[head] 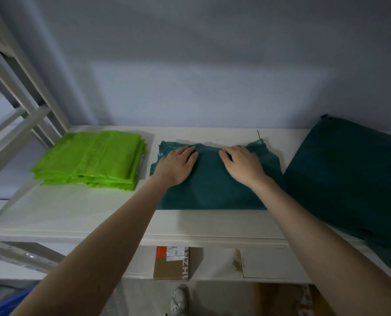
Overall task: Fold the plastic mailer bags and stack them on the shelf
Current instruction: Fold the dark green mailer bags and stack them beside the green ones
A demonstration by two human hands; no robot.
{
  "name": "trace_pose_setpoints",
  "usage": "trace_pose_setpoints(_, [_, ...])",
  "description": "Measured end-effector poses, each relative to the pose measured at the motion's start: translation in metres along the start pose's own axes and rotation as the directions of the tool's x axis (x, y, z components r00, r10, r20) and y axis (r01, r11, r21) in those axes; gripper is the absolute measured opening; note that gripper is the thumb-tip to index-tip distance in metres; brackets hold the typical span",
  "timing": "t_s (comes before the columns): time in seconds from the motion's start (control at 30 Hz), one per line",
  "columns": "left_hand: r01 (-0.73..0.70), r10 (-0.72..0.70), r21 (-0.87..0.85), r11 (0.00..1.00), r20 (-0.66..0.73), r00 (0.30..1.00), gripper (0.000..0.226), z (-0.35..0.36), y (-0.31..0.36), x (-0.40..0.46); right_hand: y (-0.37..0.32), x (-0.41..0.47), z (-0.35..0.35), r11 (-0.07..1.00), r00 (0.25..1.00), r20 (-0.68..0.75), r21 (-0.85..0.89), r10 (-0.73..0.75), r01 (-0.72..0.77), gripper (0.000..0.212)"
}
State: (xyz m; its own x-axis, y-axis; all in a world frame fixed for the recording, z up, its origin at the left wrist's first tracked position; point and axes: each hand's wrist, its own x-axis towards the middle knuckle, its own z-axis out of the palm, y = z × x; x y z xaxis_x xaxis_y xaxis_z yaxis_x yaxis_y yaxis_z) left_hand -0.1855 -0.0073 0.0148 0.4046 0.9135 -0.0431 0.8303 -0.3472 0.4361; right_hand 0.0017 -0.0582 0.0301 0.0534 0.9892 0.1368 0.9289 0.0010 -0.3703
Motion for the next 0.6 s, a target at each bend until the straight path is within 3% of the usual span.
trace_pose_setpoints(0.1, [-0.009,0.008,-0.031,0.999,-0.022,1.000,0.043,-0.004,0.005,-0.006,-0.001,0.002,-0.004,0.999,0.999,-0.044,-0.036,-0.003,0.001,0.046])
trace_pose_setpoints(0.23, [-0.015,0.017,0.028,0.999,-0.052,0.998,0.035,-0.006,0.012,-0.007,-0.001,0.008,-0.006,0.998,0.998,0.050,-0.045,0.045,-0.043,0.038])
trace_pose_setpoints(0.37, [-0.164,0.159,0.040,0.986,0.117,0.980,0.032,-0.008,0.010,0.002,0.001,0.012,-0.004,0.982,0.983,0.146,0.137,0.113,-0.133,0.023])
trace_pose_setpoints(0.43, [-0.240,0.224,0.080,0.968,0.169,0.960,0.031,-0.011,0.011,0.007,0.002,0.013,-0.003,0.947,0.956,0.235,0.227,0.175,-0.229,0.034])
trace_pose_setpoints(0.53, [-0.328,0.299,0.155,0.932,0.181,0.937,0.032,-0.013,0.018,0.008,0.006,0.011,0.002,0.861,0.914,0.347,0.376,0.212,-0.342,0.043])
trace_pose_setpoints(0.6, [-0.373,0.354,0.242,0.896,0.118,0.928,0.033,-0.013,0.027,0.008,0.008,0.005,0.003,0.744,0.894,0.374,0.517,0.249,-0.423,0.043])
